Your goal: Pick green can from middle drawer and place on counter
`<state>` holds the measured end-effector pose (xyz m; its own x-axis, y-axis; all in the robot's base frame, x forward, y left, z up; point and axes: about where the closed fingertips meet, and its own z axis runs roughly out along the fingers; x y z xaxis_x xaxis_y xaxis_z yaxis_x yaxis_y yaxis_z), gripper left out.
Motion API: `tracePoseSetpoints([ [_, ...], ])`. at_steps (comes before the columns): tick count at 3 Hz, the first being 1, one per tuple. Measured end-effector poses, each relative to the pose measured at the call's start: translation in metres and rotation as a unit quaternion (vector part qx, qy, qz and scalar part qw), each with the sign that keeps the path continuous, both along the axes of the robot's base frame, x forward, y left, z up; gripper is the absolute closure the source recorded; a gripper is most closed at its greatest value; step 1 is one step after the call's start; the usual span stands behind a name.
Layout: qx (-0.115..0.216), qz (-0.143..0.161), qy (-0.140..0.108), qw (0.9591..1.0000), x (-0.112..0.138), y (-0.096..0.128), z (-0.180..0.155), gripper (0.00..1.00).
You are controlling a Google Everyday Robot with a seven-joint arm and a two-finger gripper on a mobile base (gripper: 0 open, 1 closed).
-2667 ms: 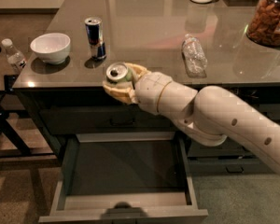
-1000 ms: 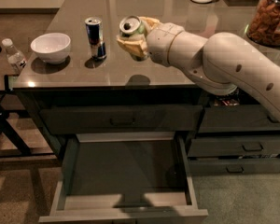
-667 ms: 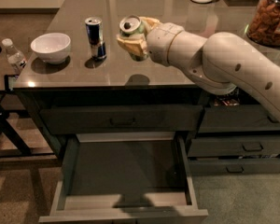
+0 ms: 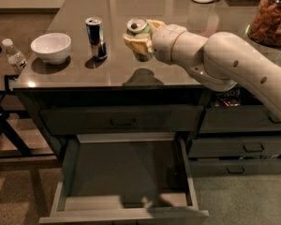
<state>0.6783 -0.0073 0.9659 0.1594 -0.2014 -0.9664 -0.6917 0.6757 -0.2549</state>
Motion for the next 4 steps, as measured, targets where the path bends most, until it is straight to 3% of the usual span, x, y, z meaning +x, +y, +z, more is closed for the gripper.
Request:
tracePoseSetpoints([
  [2,-0.012,-0.009,0.017,0.9997,0.03,-0.018,-0.015,1.0],
  [4,-0.003,-0.009,0.05,0.9987,0.043,-0.028,-0.033,1.0],
])
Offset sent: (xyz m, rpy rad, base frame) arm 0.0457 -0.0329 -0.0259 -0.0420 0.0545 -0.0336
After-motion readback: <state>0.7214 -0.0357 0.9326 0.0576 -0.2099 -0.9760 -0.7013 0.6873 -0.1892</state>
